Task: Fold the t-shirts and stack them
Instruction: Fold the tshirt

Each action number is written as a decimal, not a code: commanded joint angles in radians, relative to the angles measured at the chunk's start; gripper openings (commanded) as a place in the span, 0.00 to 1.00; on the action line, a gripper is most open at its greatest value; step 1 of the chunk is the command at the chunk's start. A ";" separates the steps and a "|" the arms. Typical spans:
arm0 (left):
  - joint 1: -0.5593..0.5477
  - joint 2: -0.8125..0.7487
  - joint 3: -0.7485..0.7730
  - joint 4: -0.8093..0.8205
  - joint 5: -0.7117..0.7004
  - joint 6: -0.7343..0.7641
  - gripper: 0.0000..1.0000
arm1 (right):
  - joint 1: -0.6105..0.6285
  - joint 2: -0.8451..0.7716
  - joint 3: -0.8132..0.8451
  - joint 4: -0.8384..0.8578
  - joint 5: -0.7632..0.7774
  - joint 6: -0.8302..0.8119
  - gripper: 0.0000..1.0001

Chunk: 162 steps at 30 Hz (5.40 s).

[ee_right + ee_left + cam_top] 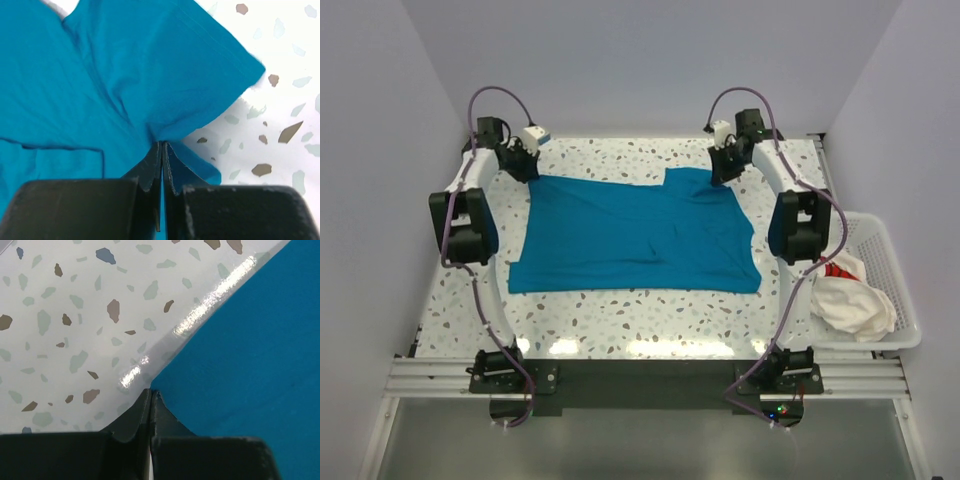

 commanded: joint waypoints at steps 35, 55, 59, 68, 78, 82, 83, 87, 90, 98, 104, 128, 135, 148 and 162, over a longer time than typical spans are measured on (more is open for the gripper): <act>0.097 -0.546 -0.592 0.032 0.081 0.298 0.00 | -0.059 -0.533 -0.516 -0.012 -0.084 -0.192 0.00; 0.096 -0.531 -0.772 0.058 0.027 0.366 0.00 | -0.051 -0.572 -0.742 0.013 -0.081 -0.198 0.00; 0.094 -0.531 -0.769 0.063 0.029 0.357 0.00 | -0.042 -0.580 -0.766 0.016 -0.079 -0.192 0.00; 0.096 -0.514 -0.686 0.040 0.030 0.344 0.00 | -0.042 -0.598 -0.705 -0.026 -0.093 -0.172 0.00; 0.096 -0.482 -0.698 0.011 0.003 0.403 0.00 | -0.042 -0.592 -0.792 -0.004 -0.084 -0.180 0.00; 0.091 -0.471 -0.697 -0.008 0.004 0.412 0.05 | -0.038 -0.554 -0.793 -0.018 -0.078 -0.191 0.00; 0.093 -0.471 -0.694 -0.014 0.004 0.416 0.09 | -0.039 -0.544 -0.785 -0.029 -0.078 -0.194 0.05; 0.091 -0.477 -0.631 -0.142 0.080 0.444 0.34 | -0.039 -0.535 -0.725 -0.094 -0.076 -0.197 0.34; 0.080 -0.509 -0.537 -0.193 0.189 0.398 0.46 | -0.047 -0.563 -0.667 -0.121 -0.078 -0.180 0.41; -0.230 -0.459 -0.433 0.167 0.194 -0.108 0.53 | -0.050 -0.482 -0.530 -0.052 -0.095 -0.011 0.41; -0.430 -0.269 -0.321 0.401 0.197 -0.470 0.53 | -0.050 -0.374 -0.467 -0.007 -0.059 0.063 0.40; -0.624 0.076 -0.126 0.627 0.234 -0.845 0.54 | -0.094 -0.205 -0.427 -0.003 0.011 0.076 0.36; -0.636 0.090 -0.114 0.624 0.227 -0.846 0.54 | -0.096 -0.179 -0.404 0.001 -0.067 0.093 0.34; -0.638 0.104 -0.099 0.623 0.214 -0.851 0.54 | -0.096 -0.175 -0.375 -0.022 -0.108 0.084 0.28; -0.639 0.115 -0.134 0.626 0.227 -0.886 0.43 | -0.096 -0.170 -0.372 -0.033 -0.110 0.073 0.00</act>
